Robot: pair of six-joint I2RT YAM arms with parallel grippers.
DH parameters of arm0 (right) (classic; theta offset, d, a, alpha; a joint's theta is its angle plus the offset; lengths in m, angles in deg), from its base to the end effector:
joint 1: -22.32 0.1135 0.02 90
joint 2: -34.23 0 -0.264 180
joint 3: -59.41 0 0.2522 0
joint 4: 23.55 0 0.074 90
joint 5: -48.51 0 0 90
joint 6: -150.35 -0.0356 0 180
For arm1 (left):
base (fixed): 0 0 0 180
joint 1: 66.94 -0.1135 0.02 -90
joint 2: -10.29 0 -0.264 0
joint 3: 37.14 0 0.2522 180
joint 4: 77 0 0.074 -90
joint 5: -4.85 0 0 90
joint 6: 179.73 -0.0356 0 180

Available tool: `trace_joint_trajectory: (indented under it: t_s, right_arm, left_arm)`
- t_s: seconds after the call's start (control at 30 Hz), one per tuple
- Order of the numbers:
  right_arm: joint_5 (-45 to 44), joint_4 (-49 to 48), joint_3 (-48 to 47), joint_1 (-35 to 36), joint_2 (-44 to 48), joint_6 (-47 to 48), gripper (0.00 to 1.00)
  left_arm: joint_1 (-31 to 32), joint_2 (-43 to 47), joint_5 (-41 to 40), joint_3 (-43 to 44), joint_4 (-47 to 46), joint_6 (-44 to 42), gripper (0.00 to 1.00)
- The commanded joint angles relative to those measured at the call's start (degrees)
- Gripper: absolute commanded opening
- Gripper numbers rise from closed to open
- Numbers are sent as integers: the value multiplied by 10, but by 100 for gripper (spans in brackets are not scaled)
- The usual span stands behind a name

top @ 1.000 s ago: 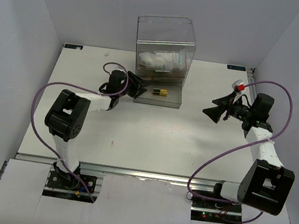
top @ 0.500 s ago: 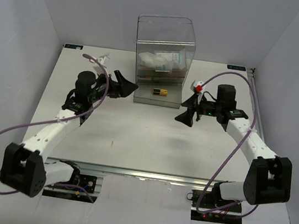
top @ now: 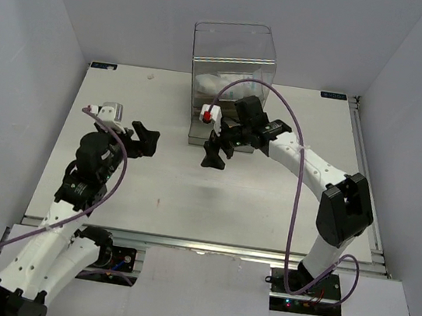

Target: Organize the makeup

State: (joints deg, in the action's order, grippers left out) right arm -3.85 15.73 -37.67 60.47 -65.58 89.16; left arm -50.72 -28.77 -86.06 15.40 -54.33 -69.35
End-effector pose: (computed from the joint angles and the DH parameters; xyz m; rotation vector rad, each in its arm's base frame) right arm 0.2955 0.2598 0.2932 -1.5121 1.6731 0.8382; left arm 0.1619 -0.0465 0.3211 -0.0755 1.7512 -0.4553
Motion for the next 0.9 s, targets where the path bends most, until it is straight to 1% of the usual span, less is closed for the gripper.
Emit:
trace_joint_trajectory:
  t_s: [0.0, 0.07, 0.1, 0.2, 0.27, 0.37, 0.4, 0.47, 0.53, 0.63, 0.73, 0.77, 0.8, 0.87]
  right_arm:
    - [-81, 34, 0, -12, 14, -1, 90]
    - [-49, 35, 34, -45, 47, 19, 90]
    - [-34, 35, 48, -58, 60, 27, 90]
    - [12, 33, 104, -115, 105, 53, 90]
    - [19, 34, 131, -155, 122, 61, 90]
    - [22, 32, 179, -190, 153, 72, 90]
    - [27, 31, 192, -201, 161, 76, 90]
    - [59, 31, 216, -227, 180, 85, 90]
    - [96, 31, 237, -263, 195, 102, 90]
    - [148, 31, 255, -307, 219, 118, 90]
    - [180, 32, 266, -347, 228, 126, 90]
    - [192, 31, 269, -360, 230, 128, 90]
    - [193, 31, 270, -368, 232, 128, 90]
    - [218, 32, 279, -395, 234, 134, 90]
  left_arm:
    - [-6, -90, -107, 18, 94, 36, 98]
    - [-15, -138, -121, 33, 114, 80, 98]
    - [-22, -141, -127, 36, 124, 84, 98]
    - [-60, -180, -145, 43, 176, 203, 98]
    - [-87, -209, -135, 43, 194, 250, 98]
    - [-171, -239, -104, 29, 197, 291, 98]
    - [-216, -248, -95, 24, 197, 302, 98]
    - [-272, -269, -84, 18, 198, 326, 98]
    - [-312, -298, -81, 14, 198, 356, 98]
    - [-344, -337, -101, 22, 199, 375, 98]
    - [-362, -388, -119, 40, 190, 388, 98]
    - [-365, -412, -115, 47, 186, 388, 98]
    - [-370, -415, -111, 48, 184, 388, 98]
    - [-379, -461, -103, 66, 177, 380, 98]
